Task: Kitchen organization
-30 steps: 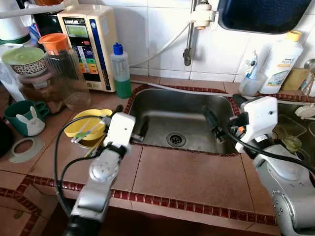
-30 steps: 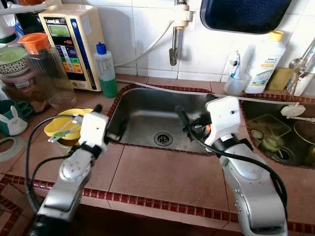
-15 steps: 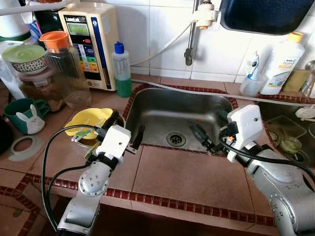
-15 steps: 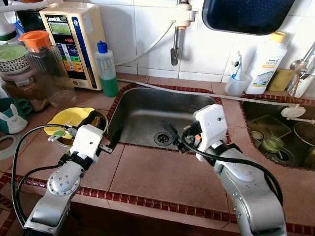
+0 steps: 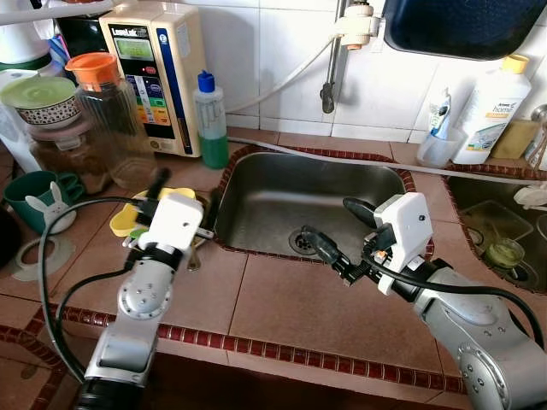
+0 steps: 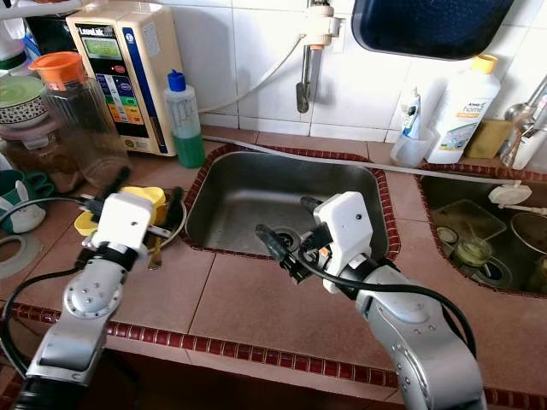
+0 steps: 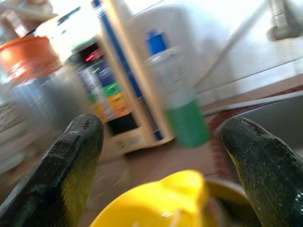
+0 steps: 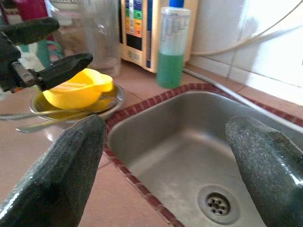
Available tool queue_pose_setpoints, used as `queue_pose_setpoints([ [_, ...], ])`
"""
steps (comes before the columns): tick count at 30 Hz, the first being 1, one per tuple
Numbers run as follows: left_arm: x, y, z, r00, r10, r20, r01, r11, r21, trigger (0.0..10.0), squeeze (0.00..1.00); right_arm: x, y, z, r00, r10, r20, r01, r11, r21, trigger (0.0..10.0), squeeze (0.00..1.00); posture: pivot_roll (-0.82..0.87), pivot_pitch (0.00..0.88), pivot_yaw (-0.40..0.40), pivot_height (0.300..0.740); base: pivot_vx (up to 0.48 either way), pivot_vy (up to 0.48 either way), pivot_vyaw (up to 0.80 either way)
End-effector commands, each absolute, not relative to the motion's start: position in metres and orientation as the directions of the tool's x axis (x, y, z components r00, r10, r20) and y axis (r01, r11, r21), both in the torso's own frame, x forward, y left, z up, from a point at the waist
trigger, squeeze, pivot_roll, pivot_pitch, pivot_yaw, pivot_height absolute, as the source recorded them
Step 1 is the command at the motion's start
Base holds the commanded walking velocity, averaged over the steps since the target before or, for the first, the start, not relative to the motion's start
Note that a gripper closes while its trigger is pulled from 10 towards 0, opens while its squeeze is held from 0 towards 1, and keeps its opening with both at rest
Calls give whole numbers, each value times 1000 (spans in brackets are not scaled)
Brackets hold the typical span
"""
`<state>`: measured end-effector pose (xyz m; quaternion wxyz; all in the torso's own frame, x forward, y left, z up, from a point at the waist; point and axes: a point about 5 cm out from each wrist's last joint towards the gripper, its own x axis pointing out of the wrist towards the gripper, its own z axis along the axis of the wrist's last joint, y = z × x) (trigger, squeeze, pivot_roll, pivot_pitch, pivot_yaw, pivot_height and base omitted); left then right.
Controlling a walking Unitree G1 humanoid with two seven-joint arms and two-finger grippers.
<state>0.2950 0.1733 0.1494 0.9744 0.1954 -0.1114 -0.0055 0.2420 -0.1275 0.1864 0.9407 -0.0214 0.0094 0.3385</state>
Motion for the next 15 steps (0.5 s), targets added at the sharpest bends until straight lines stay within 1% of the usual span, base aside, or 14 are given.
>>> queue_pose_setpoints([
  [1, 296, 180, 157, 975, 1, 223, -80, 935, 346, 10000, 0, 240, -125, 190, 749, 663, -13, -663, 749, -11, 10000, 0, 76, 0, 12, 740, 0, 0, 0],
  [2, 293, 184, 155, 978, 46, 203, -108, 947, 303, 10000, 0, 239, -122, 190, 719, 695, -4, -695, 719, 22, 10000, 0, 87, 0, 10, 740, 0, 0, 0],
  [5, 288, 185, 152, 980, 71, 187, -119, 959, 259, 10000, 0, 237, -116, 190, 670, 742, 7, -741, 669, 67, 10000, 0, 104, 0, 7, 740, 0, 0, 0],
  [6, 287, 185, 151, 981, 77, 180, -122, 959, 257, 10000, 0, 237, -116, 189, 670, 742, 8, -741, 669, 67, 10000, 0, 109, 0, 6, 740, 0, 0, 0],
  [8, 286, 181, 149, 982, 40, 184, -91, 956, 279, 10000, 0, 241, -113, 187, 688, 726, 12, -726, 687, 46, 10000, 0, 115, 0, 5, 740, 0, 0, 0],
  [13, 291, 175, 151, 982, 11, 186, -61, 962, 267, 10000, 0, 244, -109, 186, 699, 714, 27, -715, 699, 33, 10000, 0, 114, 0, 17, 740, 0, 0, 0],
  [15, 293, 169, 153, 981, -27, 191, -33, 952, 303, 10000, 0, 245, -111, 185, 714, 700, 25, -700, 713, 27, 10000, 0, 111, 0, 23, 740, 0, 0, 0],
])
